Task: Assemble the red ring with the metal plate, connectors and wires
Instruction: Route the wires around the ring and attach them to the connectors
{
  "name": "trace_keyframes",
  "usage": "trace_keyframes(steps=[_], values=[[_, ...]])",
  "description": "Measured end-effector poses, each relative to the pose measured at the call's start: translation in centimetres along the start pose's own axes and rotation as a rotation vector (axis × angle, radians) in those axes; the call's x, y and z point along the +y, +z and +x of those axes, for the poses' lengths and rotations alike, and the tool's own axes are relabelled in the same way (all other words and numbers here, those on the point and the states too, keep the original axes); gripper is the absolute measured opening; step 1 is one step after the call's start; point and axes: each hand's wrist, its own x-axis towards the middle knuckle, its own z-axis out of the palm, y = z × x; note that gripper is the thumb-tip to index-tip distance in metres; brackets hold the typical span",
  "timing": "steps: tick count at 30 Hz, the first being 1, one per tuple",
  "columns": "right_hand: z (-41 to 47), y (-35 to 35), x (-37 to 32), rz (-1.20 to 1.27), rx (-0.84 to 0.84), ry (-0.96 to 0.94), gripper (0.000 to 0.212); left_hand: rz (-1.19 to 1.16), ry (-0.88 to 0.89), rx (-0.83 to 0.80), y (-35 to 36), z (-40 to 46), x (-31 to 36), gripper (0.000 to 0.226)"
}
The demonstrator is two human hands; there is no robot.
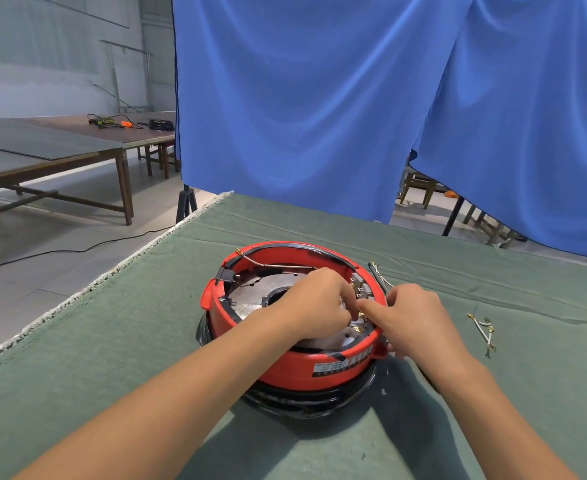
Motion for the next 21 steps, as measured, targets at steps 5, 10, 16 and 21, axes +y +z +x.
trace_keyframes(steps=[5, 10, 16, 21], values=[[1.3, -0.1, 1.3, 0.148, 0.005, -0.015, 0.046, 0.045, -0.006, -0.128, -0.4, 0.8, 0.7, 0.02], [2.1, -0.1, 2.0, 0.25, -0.032, -0.049, 0.027, 0.115, -0.041, -0.101, 0.7, 1.9, 0.9, 0.013], [2.6, 0.2, 2.2, 0.246, -0.013, -0.045, 0.028, 0.102, -0.019, -0.061, 0.8, 2.1, 0.3, 0.012], [2.5, 0.3, 2.1, 0.31, -0.003, -0.028, 0.028, 0.129, -0.035, -0.019, 0.8, 2.0, 0.2, 0.014]])
